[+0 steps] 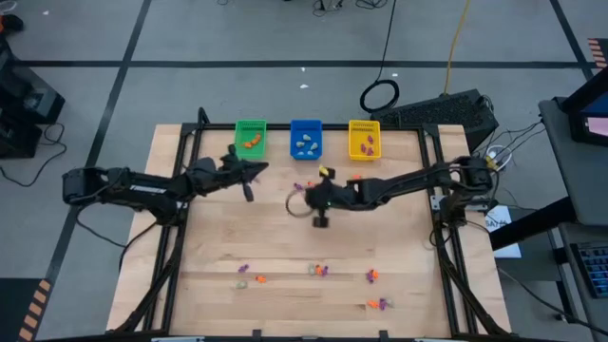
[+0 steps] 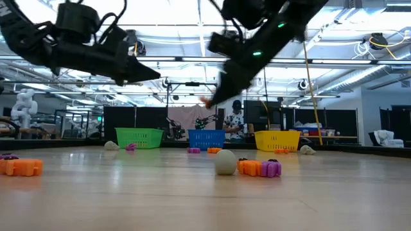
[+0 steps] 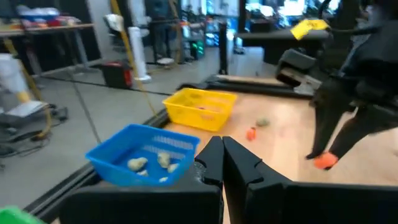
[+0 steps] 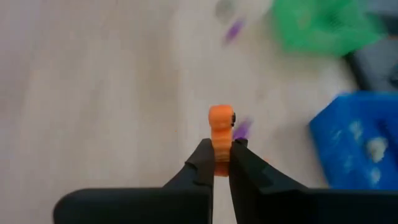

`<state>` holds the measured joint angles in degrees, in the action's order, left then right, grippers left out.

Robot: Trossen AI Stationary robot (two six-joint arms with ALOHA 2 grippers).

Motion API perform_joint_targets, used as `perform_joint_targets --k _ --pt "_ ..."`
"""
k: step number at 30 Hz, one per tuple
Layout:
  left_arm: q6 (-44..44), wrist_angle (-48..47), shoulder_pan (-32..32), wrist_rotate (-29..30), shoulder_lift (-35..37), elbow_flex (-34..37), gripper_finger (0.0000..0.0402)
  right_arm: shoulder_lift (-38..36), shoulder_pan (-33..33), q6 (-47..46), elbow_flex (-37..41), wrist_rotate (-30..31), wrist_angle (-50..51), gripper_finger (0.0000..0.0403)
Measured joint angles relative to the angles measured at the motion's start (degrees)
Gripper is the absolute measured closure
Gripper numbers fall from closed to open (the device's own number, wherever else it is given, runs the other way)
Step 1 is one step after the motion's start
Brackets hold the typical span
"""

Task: Sort Halloween decoration
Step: Put the orange skeleton toy into the green bin

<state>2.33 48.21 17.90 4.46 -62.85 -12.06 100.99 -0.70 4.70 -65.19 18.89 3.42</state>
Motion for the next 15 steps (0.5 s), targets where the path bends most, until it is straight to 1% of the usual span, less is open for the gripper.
perform_joint_targets --k 3,7,10,15 --pt "-0.2 1.4 0.8 1.6 3.2 1.8 0.0402 1.6 2.1 -1.1 -0.1 0.4 -10.6 0.0393" --pt "0.0 1.6 1.8 4.4 5.9 3.1 0.0402 5.2 4.4 -1.0 -3.8 0.7 -18.6 0.0393" --pt "-0.1 2.2 2.1 6.2 7.1 4.0 0.0402 9.3 6.4 -0.6 -9.6 0.7 -19.5 0.0393" --pt "-0.4 5.0 2.1 13.6 8.1 5.8 0.0402 17.4 10.1 -0.9 -20.0 0.5 -19.3 0.0393"
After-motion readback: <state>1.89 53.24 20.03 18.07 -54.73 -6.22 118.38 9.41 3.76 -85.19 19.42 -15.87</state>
